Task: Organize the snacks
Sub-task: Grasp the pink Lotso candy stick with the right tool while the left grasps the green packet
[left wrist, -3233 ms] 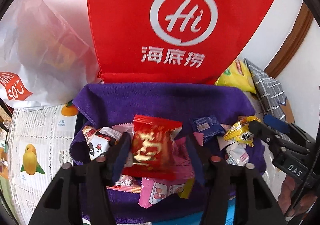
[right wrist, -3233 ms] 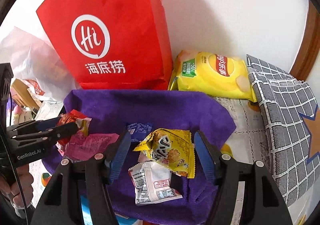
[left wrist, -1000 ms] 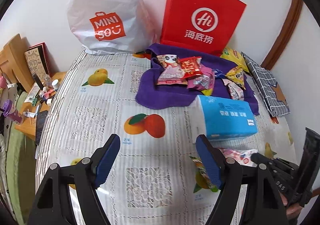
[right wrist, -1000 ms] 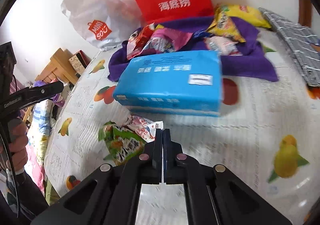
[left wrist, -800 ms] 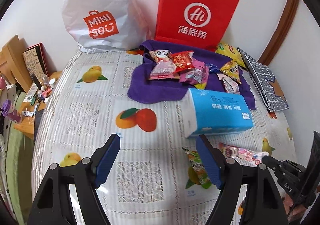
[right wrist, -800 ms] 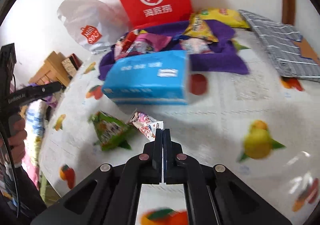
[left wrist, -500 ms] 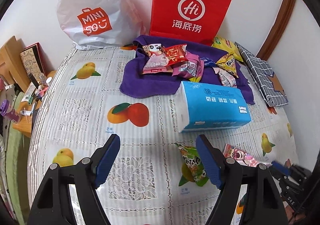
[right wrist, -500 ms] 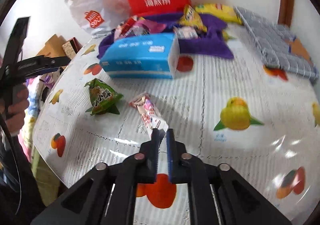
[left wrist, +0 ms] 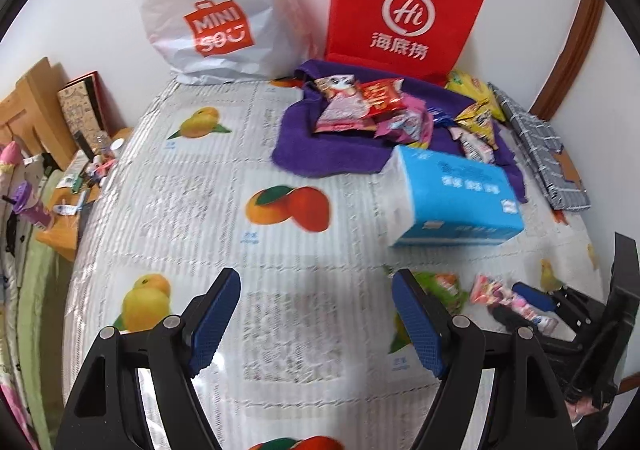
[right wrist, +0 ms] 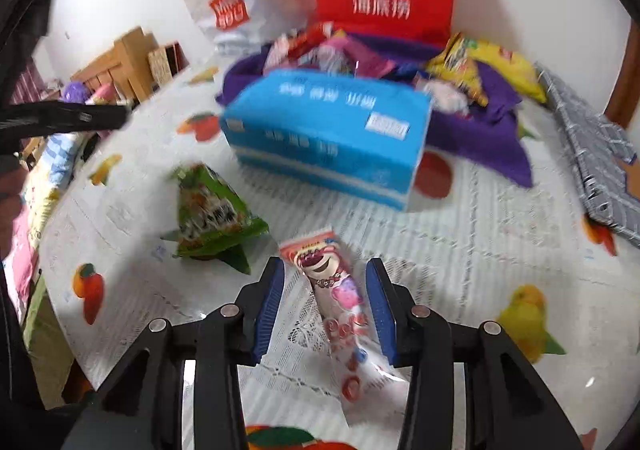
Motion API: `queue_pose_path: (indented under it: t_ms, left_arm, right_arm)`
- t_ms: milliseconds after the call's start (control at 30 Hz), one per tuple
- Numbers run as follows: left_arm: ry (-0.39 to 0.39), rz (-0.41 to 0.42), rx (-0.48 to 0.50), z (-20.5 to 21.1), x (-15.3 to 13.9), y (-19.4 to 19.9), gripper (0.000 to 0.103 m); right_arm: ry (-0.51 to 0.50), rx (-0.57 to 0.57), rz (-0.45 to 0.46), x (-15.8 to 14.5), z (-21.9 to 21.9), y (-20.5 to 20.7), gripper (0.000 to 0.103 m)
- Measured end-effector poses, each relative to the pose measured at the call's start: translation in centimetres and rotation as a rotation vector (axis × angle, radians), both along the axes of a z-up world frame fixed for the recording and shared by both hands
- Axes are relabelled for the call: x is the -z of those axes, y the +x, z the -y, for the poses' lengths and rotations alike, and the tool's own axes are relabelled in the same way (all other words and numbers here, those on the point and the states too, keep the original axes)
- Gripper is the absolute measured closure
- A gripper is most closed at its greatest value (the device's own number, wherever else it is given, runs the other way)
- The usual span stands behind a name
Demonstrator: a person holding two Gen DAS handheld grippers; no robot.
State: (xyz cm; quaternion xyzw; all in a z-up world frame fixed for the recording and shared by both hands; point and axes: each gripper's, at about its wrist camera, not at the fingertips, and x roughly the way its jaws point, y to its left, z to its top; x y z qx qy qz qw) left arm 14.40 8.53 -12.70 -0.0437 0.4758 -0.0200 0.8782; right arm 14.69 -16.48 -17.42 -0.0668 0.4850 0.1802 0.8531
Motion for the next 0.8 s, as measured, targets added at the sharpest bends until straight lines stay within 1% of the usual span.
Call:
queue_pose_path:
  t_ms: [67, 133, 200, 267, 367, 533, 633, 733, 800]
  left_arm:
    - [0.007, -0.005, -0.006, -0.2, 0.3, -0.2, 0.026]
    - [-0.006, -0.011, -0.007, -0.1, 0.6, -0.4, 0.026]
    - [-0.026, -0.014, 0.002, 0.3, 0.8, -0.4, 0.026]
    - [-0.067, -0.011, 0.035, 1.3, 1.0, -0.5, 0.026]
    - [-0.107, -0.014, 0.098, 3.3, 1.5, -0.8, 0.026]
    - [-0.084, -0.039, 0.156, 6.4, 2.8, -0.9, 0.026]
    - [-0.069, -0.066, 0.163, 7.7, 3.9, -0.6, 0.026]
    - [-0.085, -0.089, 0.174, 8.7, 4.8, -0.3, 0.026]
    - [-0.089, -0.086, 0.177, 9.1, 5.2, -0.3, 0.026]
  right_arm:
    - [-0.031, -0.006, -0.009, 0.9, -0.5, 0.1, 0.061]
    - [-0.055, -0.008, -0.027, 1.7, -0.7, 0.2, 0.066]
    - [-0.05, 0.008, -0.007, 1.8, -0.5, -0.2, 0.082]
    - [-0.041, 0.019, -0.004, 1.8, 0.0, -0.4, 0.083]
    - [-0.054, 0.083, 0.02, 1.5, 1.6, -0.8, 0.083]
    - [-0.059, 0.202, 0.027, 1.6, 4.3, -0.9, 0.084]
    - [-0.039, 0.257, 0.024, 1.8, 5.4, -0.9, 0.084]
    - [-0.029, 0.299, 0.035, 1.9, 6.1, -0.9, 0.084]
    - [-0.021, 0.317, 0.044, 2.0, 6.4, -0.6, 0.083]
